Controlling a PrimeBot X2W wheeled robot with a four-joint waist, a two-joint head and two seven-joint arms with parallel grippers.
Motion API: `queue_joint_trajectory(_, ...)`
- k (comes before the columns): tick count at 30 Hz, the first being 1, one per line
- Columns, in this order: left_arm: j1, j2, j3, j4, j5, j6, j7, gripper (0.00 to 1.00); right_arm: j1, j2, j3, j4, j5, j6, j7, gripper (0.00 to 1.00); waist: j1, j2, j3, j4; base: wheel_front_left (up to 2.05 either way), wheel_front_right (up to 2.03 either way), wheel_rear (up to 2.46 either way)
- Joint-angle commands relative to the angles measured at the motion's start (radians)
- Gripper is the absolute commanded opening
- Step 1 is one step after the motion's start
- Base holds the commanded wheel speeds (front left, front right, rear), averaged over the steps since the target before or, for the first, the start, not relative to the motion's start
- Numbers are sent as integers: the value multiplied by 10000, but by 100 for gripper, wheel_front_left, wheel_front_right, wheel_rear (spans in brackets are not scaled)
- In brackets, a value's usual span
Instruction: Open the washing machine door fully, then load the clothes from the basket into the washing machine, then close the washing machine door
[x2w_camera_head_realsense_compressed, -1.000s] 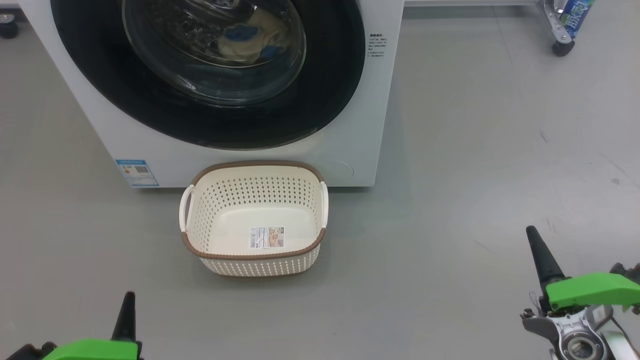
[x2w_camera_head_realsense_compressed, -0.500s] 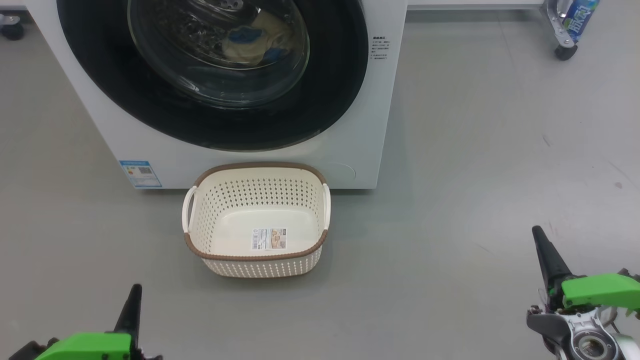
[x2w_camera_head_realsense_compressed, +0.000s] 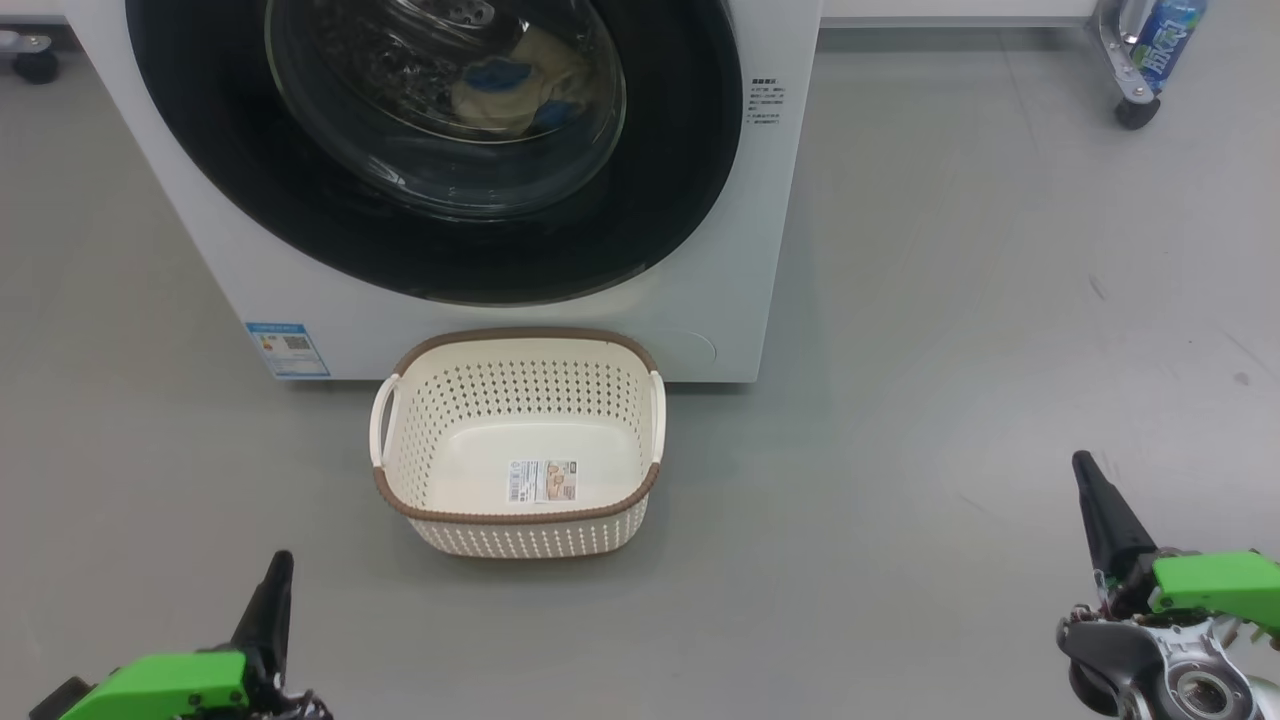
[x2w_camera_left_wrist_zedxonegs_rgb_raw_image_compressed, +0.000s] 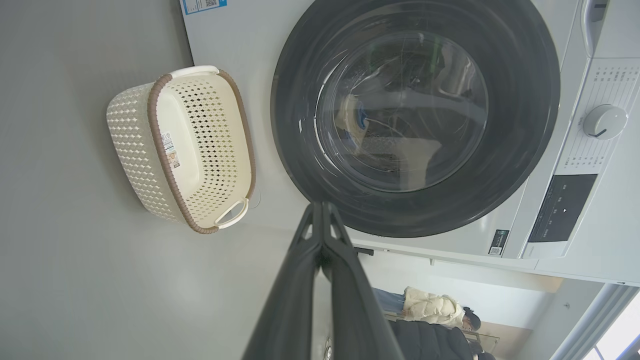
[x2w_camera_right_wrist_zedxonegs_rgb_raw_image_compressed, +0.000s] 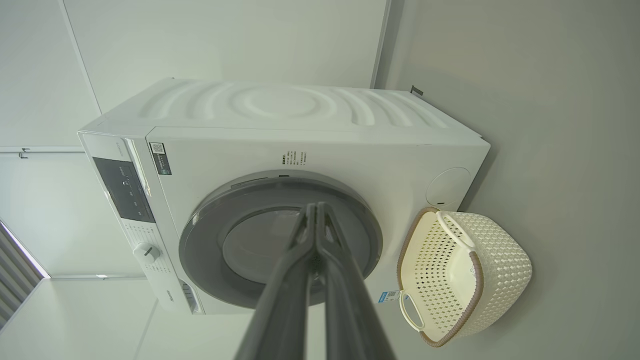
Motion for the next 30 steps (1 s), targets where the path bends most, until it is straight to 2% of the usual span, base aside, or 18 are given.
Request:
queue_joint_trajectory(1,-529,74,349,-235,-223,-90,102,0,-550,-77,110,-293,212,-27,80,0,0,-1,-4,4,0,0,0)
queue_joint_trajectory(6,-620,55,370,-179,-750,-136,233,0,-555,-42,-5,-290,695,-29,224,0,0,-1,-26,33,0,0,0)
queue_joint_trajectory(30,-620,54,368,-180,-751,-136,232,0,-561,6,-73,-286,638,-29,279,0,0,-1,-26,33,0,0,0)
